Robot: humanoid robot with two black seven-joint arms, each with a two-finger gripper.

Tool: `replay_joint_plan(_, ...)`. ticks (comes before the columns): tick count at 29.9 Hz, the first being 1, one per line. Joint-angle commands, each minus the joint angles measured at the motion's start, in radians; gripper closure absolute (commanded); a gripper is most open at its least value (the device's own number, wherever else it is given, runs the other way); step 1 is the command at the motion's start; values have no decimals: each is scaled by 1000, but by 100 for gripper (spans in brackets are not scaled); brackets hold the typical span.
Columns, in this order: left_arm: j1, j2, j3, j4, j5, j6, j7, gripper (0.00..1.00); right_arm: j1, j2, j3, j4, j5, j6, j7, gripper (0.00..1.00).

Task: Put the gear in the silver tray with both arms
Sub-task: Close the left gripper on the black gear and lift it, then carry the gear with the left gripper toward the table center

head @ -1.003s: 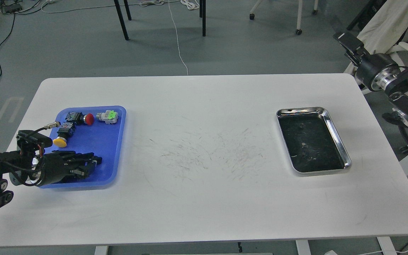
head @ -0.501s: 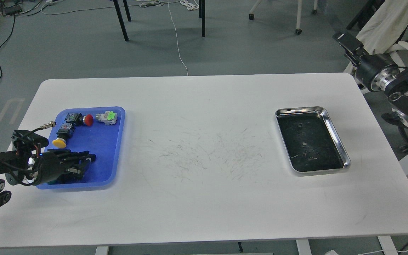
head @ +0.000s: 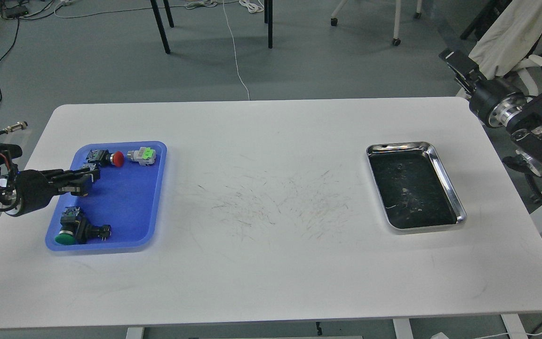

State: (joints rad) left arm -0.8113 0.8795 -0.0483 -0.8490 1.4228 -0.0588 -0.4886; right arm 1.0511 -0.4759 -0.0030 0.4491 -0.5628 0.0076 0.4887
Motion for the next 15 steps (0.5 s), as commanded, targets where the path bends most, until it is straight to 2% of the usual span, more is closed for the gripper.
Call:
replay_joint_plan(1, -78, 7, 1, -28, -47, -16, 0, 98, 0, -3, 0, 2, 0, 0, 0, 10)
replay_joint_plan(4, -144, -13, 1, -33, -51, -19, 0, 98, 3, 0, 0, 2, 0, 0, 0, 10)
replay_joint_plan(11, -310, -143, 11, -38, -47, -68, 0, 98, 18, 2, 1, 2, 0, 0, 0, 10)
replay_joint_plan(15, -357, -264, 19, -36, -27, -88, 0, 99, 23, -1, 8, -1, 0, -9, 0, 10)
